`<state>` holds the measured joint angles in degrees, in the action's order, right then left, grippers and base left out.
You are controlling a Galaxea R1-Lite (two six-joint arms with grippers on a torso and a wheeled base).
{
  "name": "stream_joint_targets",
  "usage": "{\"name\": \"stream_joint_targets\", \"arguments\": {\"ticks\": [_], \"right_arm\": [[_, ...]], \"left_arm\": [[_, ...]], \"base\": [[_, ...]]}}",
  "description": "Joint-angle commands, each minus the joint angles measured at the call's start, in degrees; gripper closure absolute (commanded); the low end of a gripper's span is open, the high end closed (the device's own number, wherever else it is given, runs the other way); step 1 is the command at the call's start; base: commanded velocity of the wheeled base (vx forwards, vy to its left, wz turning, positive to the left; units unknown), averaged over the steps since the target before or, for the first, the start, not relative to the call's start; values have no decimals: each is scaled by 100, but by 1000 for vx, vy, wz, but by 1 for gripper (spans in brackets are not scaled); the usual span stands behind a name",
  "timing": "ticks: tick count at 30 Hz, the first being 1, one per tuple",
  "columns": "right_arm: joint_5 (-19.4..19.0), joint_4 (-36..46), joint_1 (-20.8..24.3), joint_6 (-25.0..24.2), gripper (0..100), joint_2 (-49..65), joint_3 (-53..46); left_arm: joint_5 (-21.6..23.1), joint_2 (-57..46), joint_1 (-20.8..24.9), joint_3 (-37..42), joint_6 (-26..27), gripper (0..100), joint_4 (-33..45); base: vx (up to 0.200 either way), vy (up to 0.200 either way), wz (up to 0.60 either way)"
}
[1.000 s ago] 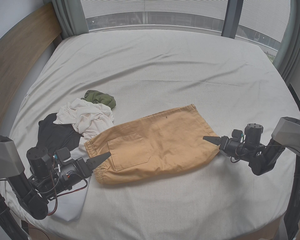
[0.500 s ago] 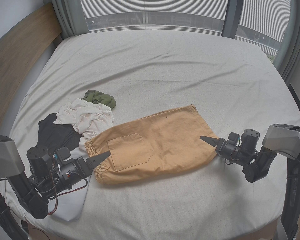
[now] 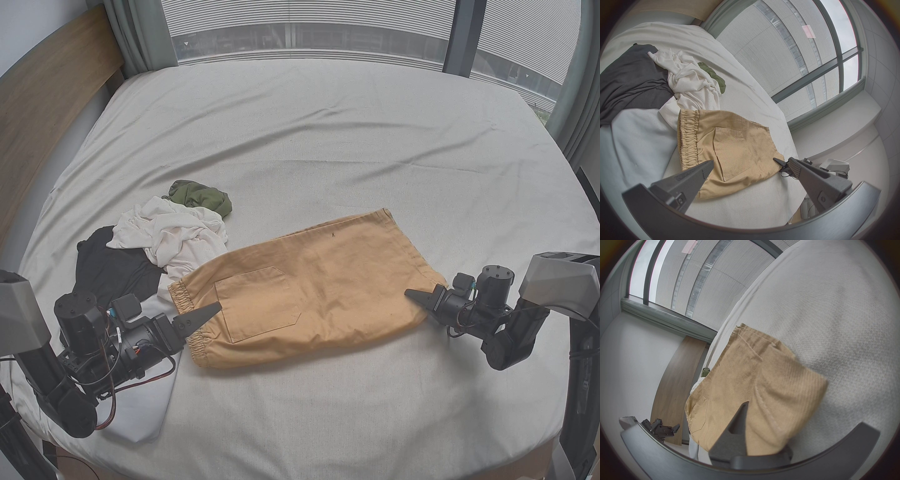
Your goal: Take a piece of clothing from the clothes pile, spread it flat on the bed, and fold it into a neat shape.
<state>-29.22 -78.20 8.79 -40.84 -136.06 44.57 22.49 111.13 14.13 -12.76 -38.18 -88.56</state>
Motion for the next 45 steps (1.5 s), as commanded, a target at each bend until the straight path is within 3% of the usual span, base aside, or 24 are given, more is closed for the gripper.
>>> {"name": "stream_joint_targets", "arguments": {"ticks": [1, 13, 29, 34, 45], "right_arm": [[4, -151, 61, 6, 100, 97, -203], [4, -855, 61, 146, 100, 493, -1266], [83, -890, -141, 1535, 100, 871, -3209], [364, -995, -316, 1772, 100, 853, -3587], [382, -1004, -580, 1966, 100, 1143, -4281]], "left_arm": [[1, 5, -7, -16, -5, 0, -3], [18, 5, -7, -7, -14, 0, -3], [18, -12, 2, 2, -14, 0, -3], [18, -12, 11, 2, -14, 0, -3], [18, -4, 29, 28, -5, 0, -3]], "base": [[0, 0, 0], [0, 0, 0], [0, 0, 0], [0, 0, 0], [0, 0, 0]]}}
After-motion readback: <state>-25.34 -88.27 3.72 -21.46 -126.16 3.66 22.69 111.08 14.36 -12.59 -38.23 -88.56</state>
